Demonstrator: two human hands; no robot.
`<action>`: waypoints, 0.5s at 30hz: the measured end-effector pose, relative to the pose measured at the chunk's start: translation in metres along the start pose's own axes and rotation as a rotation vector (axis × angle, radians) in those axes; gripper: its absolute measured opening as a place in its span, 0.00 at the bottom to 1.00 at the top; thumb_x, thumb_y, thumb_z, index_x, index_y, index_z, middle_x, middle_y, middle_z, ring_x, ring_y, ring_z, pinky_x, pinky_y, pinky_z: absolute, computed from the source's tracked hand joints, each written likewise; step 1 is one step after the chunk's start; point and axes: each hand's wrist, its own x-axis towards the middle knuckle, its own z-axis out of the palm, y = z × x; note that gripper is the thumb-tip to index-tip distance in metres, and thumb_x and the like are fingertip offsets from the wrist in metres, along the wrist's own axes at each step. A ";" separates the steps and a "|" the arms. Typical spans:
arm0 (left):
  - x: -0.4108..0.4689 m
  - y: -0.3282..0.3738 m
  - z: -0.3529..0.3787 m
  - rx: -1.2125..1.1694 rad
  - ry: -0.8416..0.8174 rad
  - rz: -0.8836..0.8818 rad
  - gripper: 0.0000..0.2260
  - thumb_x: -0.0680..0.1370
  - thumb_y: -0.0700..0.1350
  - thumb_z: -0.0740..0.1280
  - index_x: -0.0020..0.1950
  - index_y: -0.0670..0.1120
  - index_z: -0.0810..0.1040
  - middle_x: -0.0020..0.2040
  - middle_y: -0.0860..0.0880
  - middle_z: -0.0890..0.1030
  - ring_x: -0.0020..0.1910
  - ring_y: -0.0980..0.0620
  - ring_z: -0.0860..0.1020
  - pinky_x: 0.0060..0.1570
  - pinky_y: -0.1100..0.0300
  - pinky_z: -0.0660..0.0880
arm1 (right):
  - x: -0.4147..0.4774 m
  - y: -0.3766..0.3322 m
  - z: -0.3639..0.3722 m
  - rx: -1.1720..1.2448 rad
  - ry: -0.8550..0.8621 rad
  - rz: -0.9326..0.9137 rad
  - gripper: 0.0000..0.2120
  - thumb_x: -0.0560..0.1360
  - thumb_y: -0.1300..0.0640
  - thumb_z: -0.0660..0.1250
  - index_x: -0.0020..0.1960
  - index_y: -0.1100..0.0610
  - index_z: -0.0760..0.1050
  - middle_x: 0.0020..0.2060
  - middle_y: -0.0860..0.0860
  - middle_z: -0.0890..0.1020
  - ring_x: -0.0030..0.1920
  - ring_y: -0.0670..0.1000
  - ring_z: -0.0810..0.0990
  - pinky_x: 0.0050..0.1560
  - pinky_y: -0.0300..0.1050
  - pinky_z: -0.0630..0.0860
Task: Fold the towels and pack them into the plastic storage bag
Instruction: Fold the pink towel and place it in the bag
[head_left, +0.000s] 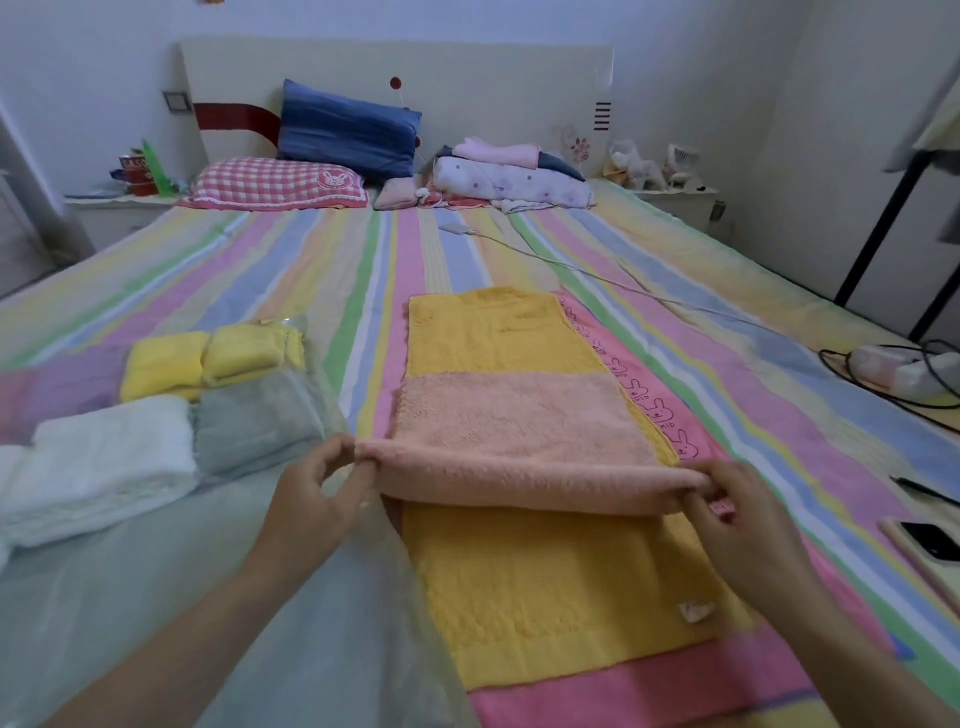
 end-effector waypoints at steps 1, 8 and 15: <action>0.013 0.002 0.005 -0.024 0.034 -0.025 0.04 0.76 0.50 0.67 0.46 0.51 0.80 0.41 0.51 0.83 0.41 0.61 0.80 0.42 0.67 0.74 | 0.013 -0.004 0.002 0.033 0.024 -0.015 0.07 0.78 0.59 0.63 0.51 0.48 0.76 0.46 0.44 0.76 0.47 0.45 0.75 0.41 0.38 0.69; 0.115 -0.022 0.047 0.175 0.221 -0.089 0.07 0.82 0.50 0.60 0.49 0.48 0.72 0.35 0.49 0.78 0.33 0.50 0.76 0.32 0.56 0.65 | 0.128 -0.019 0.033 0.227 0.078 0.080 0.11 0.81 0.48 0.58 0.51 0.55 0.74 0.44 0.50 0.79 0.44 0.53 0.78 0.39 0.49 0.73; 0.186 -0.082 0.073 0.561 0.006 -0.340 0.10 0.81 0.49 0.60 0.44 0.45 0.73 0.48 0.44 0.80 0.50 0.41 0.77 0.44 0.55 0.68 | 0.218 0.016 0.085 -0.195 -0.091 0.191 0.14 0.80 0.48 0.60 0.53 0.58 0.76 0.49 0.55 0.80 0.48 0.57 0.76 0.45 0.46 0.70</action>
